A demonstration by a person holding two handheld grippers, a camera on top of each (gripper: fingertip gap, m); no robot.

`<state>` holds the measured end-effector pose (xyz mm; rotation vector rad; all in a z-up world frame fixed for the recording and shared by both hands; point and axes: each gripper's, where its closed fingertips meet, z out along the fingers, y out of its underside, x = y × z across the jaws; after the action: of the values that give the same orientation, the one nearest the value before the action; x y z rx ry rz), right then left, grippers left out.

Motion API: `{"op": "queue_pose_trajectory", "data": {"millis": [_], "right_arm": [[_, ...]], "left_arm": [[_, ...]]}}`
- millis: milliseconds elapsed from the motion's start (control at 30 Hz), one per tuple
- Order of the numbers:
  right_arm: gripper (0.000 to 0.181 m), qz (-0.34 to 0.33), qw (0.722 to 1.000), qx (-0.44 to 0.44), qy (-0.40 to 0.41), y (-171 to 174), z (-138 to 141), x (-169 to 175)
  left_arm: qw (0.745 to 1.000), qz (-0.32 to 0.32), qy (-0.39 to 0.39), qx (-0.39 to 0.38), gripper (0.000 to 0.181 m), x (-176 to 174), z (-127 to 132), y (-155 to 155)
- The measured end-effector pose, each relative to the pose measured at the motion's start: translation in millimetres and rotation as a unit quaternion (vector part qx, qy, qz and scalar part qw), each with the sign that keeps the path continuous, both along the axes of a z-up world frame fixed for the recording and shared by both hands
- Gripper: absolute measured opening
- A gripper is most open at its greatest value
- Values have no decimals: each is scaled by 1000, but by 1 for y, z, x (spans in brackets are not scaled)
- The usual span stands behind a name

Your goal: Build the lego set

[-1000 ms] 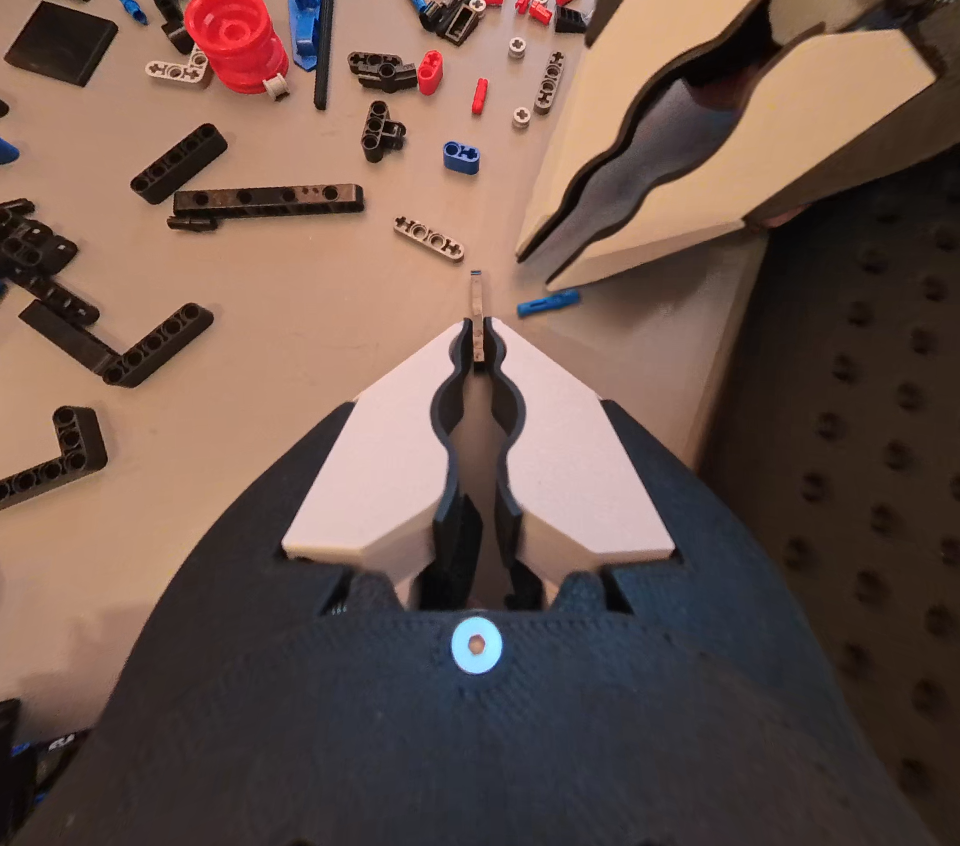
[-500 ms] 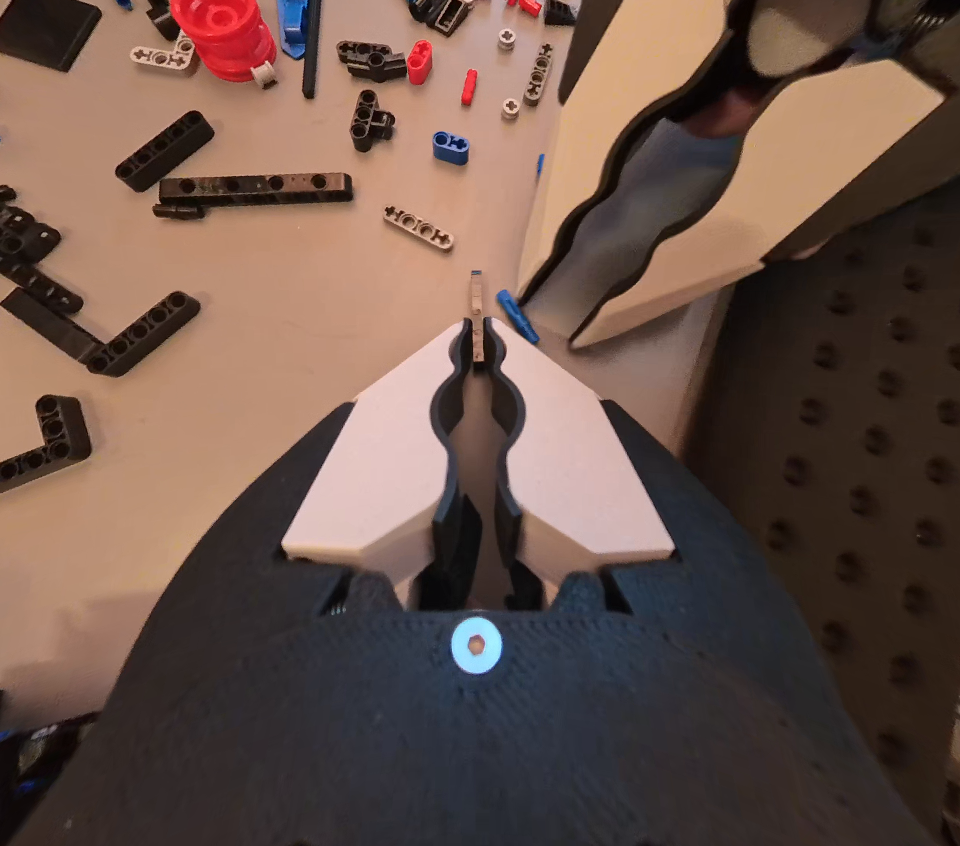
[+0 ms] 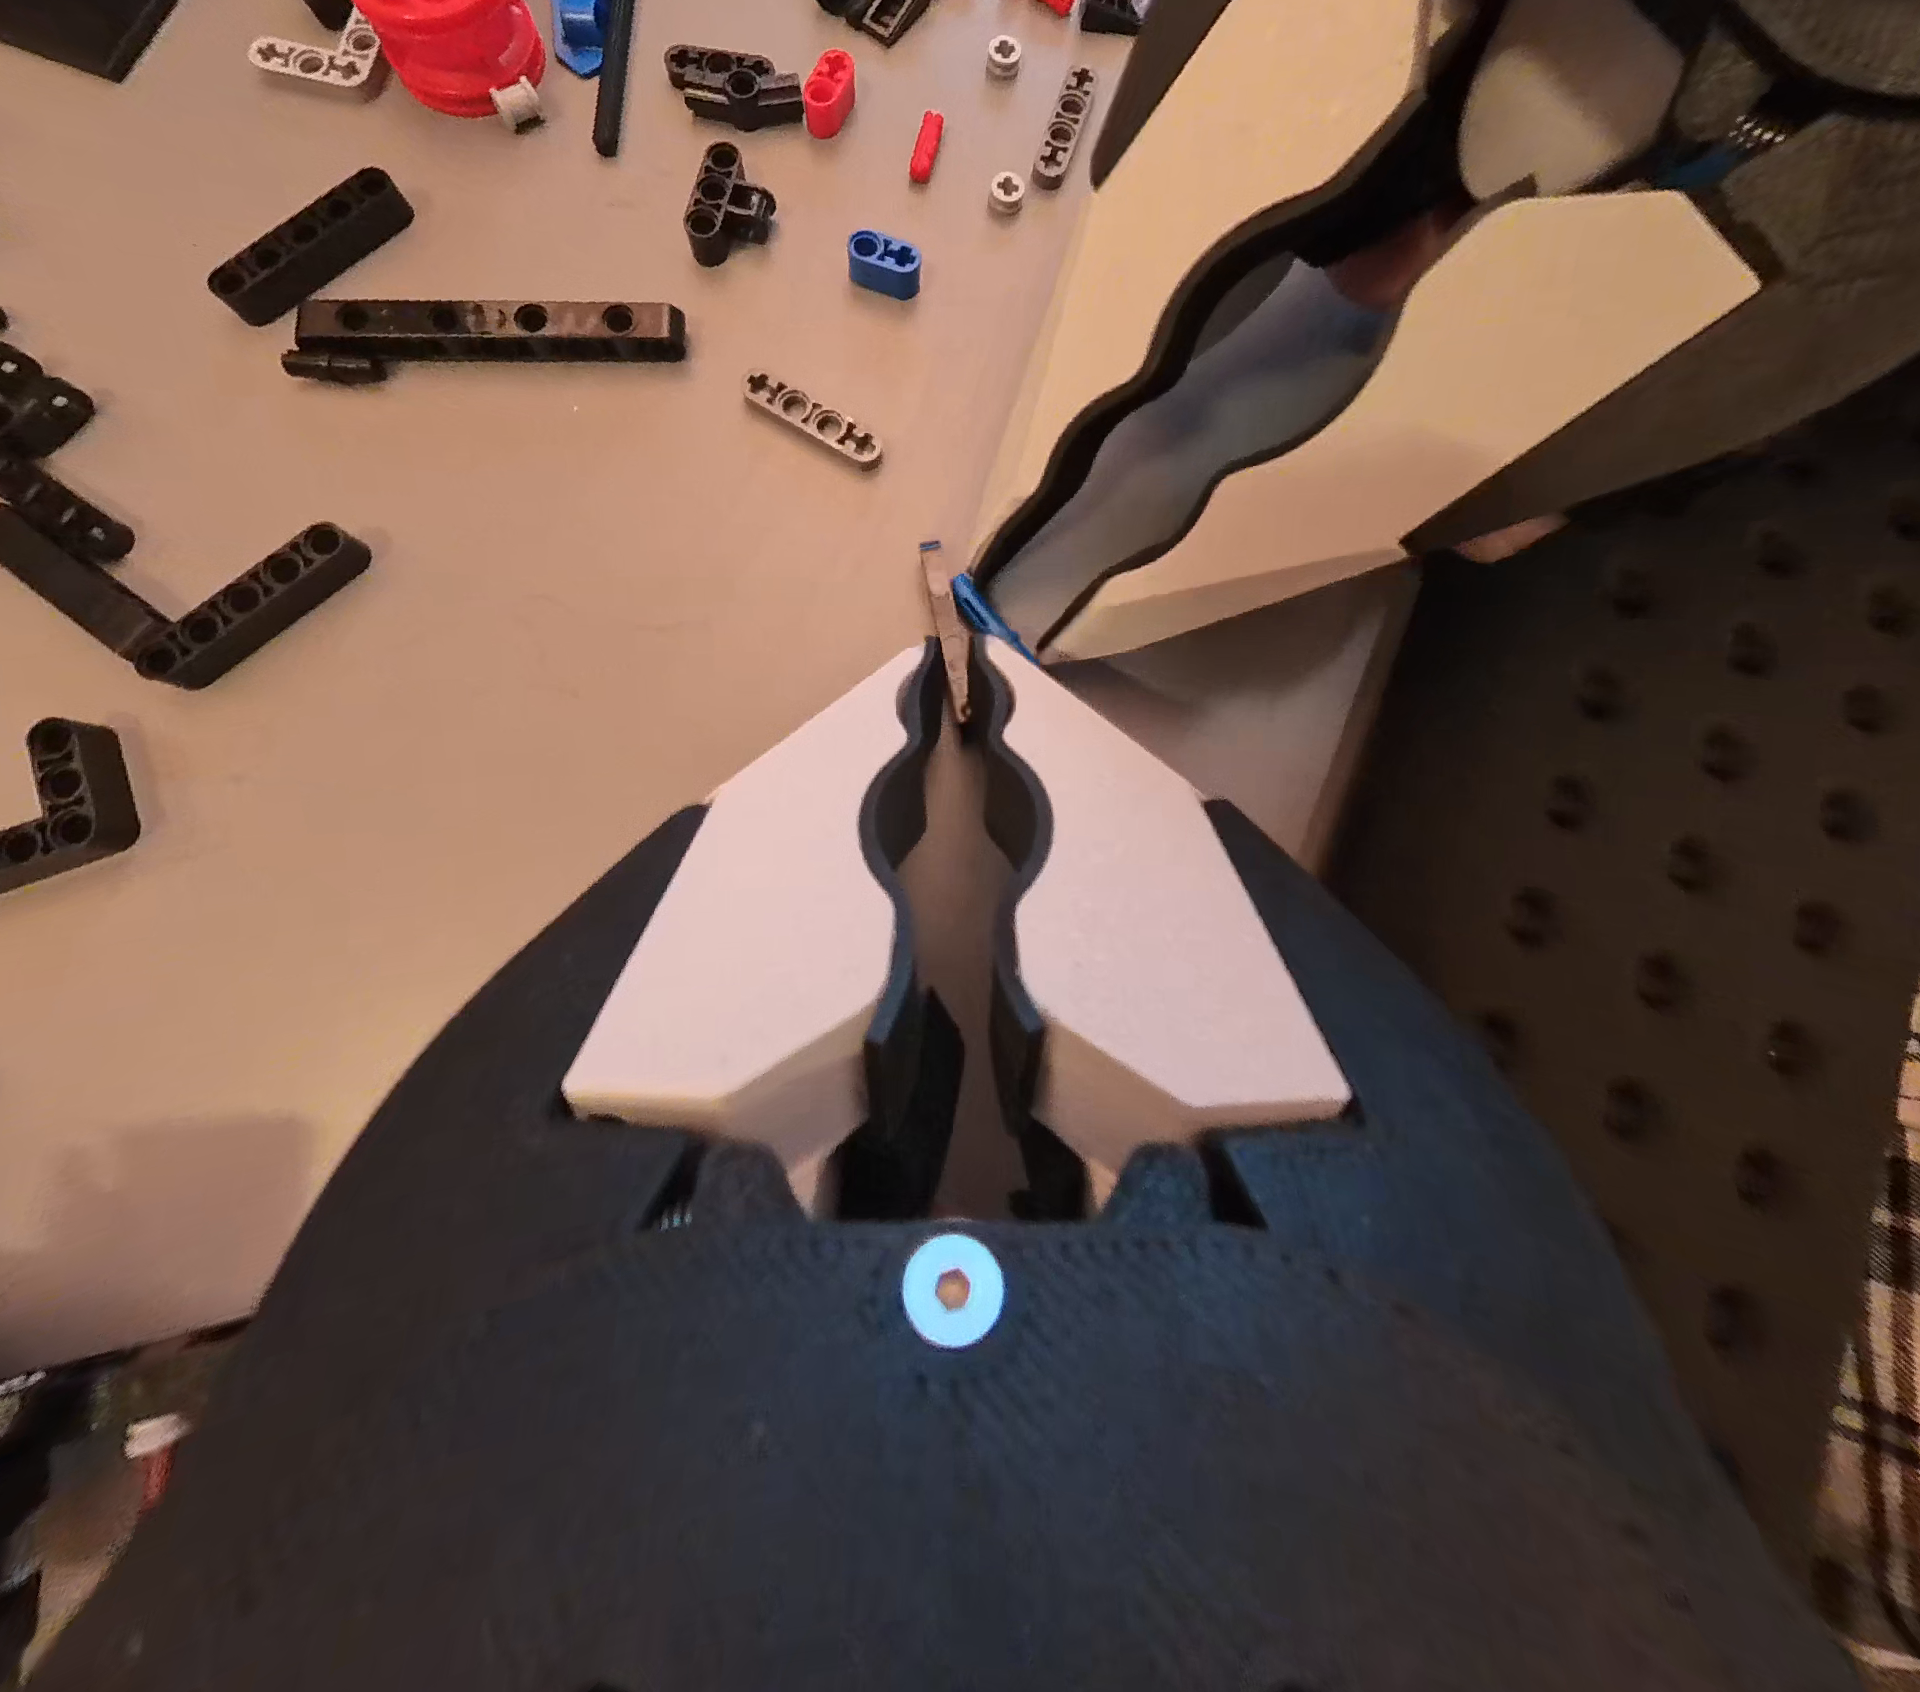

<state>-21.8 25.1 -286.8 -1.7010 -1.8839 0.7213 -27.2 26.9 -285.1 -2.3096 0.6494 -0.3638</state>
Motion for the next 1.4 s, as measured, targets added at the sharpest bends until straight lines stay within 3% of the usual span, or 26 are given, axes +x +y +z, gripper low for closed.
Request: {"op": "queue_pose_trajectory", "data": {"millis": [367,533,900,1167,1400], "right_arm": [[24,-21,1000,19,-8,0,5,5],[15,-7,1000,-9,-21,-15,6,14],[22,9,1000,-10,-13,-10,0,-3],[3,-6,1000,16,-13,-8,0,3],[1,-42,998,41,-2,6,0,2]], "left_arm": [[1000,4,-3,3,1,0,0,0],[1000,3,3,4,1,-1,-1,-1],[1000,10,0,3,1,-4,-3,-5],[1000,12,-1,4,1,-4,-5,-2],[1000,19,-1,10,1,-5,-6,1]]}}
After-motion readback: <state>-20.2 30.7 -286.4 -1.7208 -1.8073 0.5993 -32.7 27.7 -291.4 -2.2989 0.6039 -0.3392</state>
